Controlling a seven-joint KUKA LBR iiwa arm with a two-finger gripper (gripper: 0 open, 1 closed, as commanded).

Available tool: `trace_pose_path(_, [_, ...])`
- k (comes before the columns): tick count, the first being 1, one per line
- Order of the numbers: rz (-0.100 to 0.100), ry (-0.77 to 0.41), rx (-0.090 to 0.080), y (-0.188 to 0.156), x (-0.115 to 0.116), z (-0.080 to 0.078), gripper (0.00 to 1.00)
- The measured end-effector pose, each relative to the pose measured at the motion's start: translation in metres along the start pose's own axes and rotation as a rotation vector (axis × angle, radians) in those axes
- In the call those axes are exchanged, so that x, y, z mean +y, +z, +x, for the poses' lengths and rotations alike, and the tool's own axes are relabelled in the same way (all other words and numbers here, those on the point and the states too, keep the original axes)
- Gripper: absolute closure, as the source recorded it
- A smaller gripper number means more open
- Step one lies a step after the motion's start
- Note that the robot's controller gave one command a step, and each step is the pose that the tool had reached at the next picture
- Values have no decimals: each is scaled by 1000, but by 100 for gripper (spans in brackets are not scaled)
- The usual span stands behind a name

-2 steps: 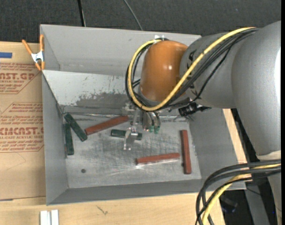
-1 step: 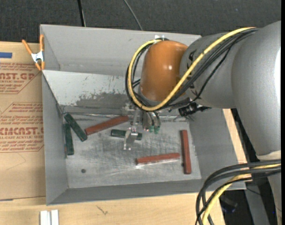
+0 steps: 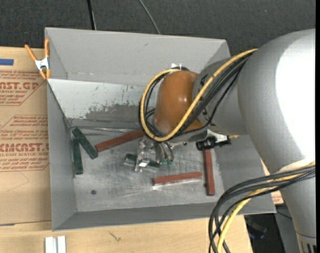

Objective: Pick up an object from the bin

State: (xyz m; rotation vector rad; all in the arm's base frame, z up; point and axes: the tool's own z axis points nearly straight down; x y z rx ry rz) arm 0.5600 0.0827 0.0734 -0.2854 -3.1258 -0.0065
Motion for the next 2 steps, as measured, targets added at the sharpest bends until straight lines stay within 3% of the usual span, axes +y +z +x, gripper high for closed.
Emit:
trace_pose_path(1, [0, 0, 0, 0, 0, 0, 100])
trace_pose_path(2, [2, 3, -5, -129, 14, 1, 100])
